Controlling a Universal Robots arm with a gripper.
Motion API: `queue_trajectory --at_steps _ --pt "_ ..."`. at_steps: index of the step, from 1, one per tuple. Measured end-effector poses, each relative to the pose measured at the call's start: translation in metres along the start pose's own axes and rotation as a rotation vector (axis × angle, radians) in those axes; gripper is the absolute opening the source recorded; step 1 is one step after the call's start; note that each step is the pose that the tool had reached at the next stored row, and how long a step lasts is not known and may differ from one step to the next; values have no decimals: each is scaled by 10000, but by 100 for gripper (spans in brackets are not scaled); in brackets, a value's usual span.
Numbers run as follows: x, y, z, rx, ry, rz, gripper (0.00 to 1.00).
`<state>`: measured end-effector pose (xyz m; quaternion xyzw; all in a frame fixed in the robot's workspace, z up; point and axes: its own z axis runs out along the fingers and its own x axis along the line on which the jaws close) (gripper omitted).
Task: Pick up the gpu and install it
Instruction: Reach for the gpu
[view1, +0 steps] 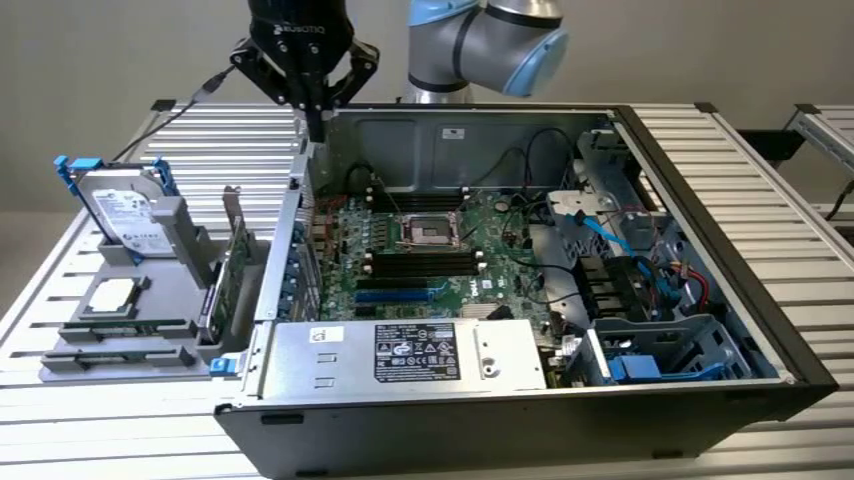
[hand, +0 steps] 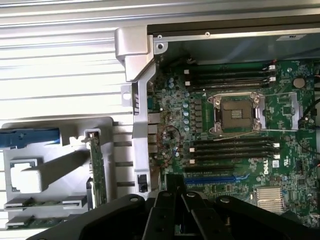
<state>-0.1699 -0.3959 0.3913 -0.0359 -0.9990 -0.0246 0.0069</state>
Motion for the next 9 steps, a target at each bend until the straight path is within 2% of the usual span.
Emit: queue_trajectory --at_steps 9 --pt "407 -32 17 -2 -10 -1 11"
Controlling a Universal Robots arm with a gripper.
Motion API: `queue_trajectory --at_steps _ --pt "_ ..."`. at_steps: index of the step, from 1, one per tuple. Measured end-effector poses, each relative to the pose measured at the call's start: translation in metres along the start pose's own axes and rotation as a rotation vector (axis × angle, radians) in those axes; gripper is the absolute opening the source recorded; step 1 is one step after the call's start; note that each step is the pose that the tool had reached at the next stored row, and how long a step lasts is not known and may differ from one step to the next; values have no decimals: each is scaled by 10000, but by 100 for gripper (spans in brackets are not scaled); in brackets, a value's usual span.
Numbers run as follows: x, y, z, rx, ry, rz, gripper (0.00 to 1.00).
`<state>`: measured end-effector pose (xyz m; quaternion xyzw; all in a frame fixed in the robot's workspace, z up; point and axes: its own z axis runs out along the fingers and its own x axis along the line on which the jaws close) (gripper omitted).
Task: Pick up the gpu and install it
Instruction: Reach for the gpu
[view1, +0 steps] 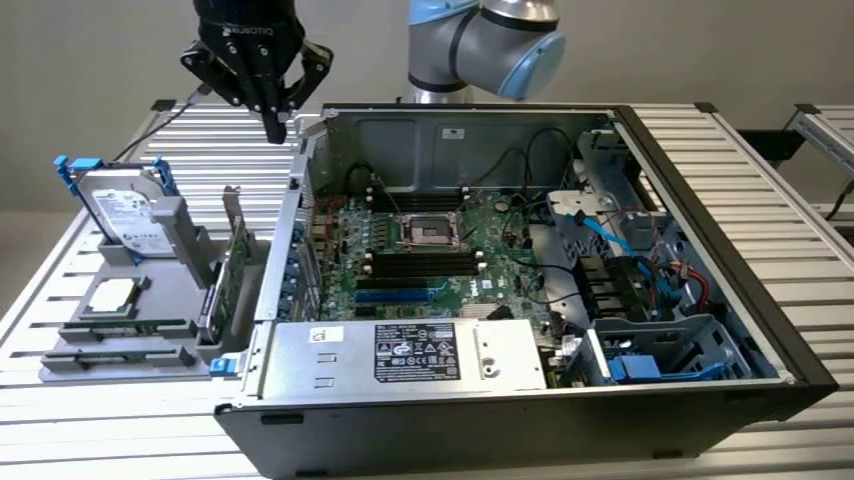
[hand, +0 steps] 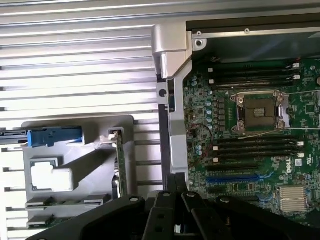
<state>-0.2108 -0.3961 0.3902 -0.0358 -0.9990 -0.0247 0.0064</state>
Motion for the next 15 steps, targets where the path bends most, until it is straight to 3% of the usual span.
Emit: queue_trajectory --at_steps 10,15 --pt "451 -87 4 -2 -15 -1 11" --pt "670 -182 13 -4 -17 0 11"
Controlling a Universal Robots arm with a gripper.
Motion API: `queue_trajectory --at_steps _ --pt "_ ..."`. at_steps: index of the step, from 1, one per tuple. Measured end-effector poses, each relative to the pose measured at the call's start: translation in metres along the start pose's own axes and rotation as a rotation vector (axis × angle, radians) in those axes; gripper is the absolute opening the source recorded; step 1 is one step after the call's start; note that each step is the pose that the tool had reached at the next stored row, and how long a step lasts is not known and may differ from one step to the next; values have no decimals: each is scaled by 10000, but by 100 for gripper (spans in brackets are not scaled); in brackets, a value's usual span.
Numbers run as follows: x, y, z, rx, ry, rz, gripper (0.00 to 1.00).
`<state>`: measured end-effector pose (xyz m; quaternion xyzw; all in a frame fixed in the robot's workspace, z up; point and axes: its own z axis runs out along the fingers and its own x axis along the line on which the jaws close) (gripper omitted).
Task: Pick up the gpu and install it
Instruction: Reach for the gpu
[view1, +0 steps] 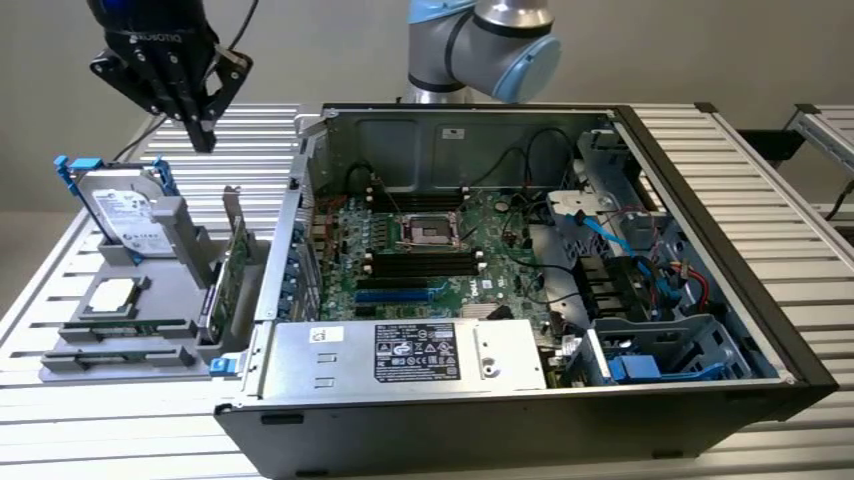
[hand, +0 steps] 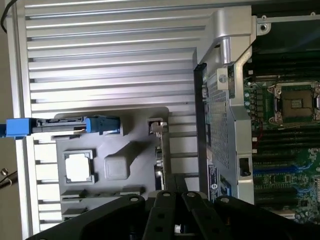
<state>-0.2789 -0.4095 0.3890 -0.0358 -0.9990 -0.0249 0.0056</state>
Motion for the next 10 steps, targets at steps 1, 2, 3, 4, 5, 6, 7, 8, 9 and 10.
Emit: queue_trajectory --at_steps 1,2,3,4,5,6,7,8,9,10 --pt "39 -26 1 -1 1 0 11" --pt "74 -54 2 -5 0 0 11" --pt "102 -84 2 -10 1 -2 11" --pt "129 -118 1 -19 3 -2 11" --pt "154 -150 2 -30 3 -2 11" --pt "177 -181 1 -42 4 -1 11" --pt "202 -200 1 -52 4 0 11" --pt "207 -202 1 -54 3 0 11" --pt "206 -202 0 -54 5 0 11" --pt "206 -202 1 -54 4 -1 11"
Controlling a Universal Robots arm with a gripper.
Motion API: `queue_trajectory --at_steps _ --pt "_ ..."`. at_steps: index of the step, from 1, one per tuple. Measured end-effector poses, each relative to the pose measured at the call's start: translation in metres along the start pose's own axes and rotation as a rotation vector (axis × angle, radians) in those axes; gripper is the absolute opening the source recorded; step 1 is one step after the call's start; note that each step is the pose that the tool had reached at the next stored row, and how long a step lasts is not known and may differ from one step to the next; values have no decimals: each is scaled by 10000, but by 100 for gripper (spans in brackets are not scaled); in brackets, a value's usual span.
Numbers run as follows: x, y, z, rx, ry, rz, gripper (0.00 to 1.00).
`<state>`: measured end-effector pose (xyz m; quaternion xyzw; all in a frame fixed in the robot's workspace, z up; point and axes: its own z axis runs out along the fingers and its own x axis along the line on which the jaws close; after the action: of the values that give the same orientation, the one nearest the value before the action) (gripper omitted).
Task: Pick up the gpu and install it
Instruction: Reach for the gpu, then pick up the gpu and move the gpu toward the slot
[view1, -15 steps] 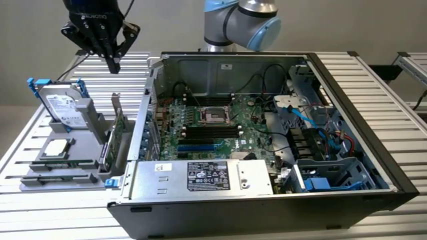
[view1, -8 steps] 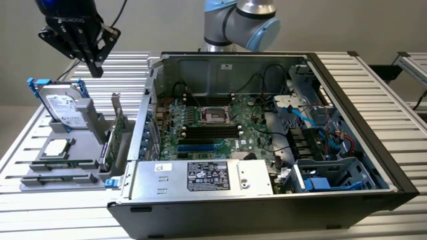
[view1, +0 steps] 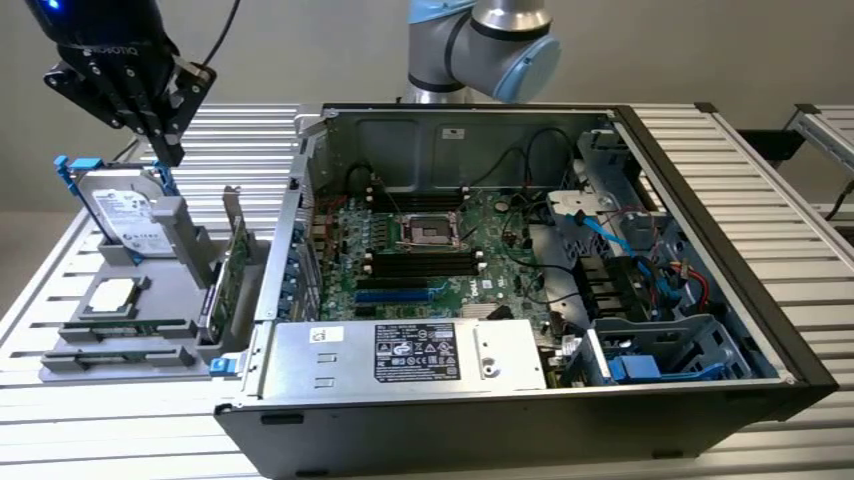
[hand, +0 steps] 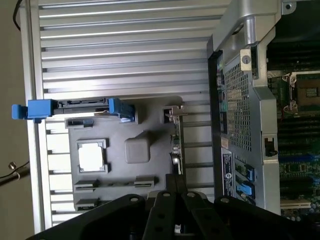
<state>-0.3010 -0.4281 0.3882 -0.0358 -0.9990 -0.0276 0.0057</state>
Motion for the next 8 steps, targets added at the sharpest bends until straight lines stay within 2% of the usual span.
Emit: queue_trajectory --at_steps 8 --pt "0 0 0 0 0 0 11"
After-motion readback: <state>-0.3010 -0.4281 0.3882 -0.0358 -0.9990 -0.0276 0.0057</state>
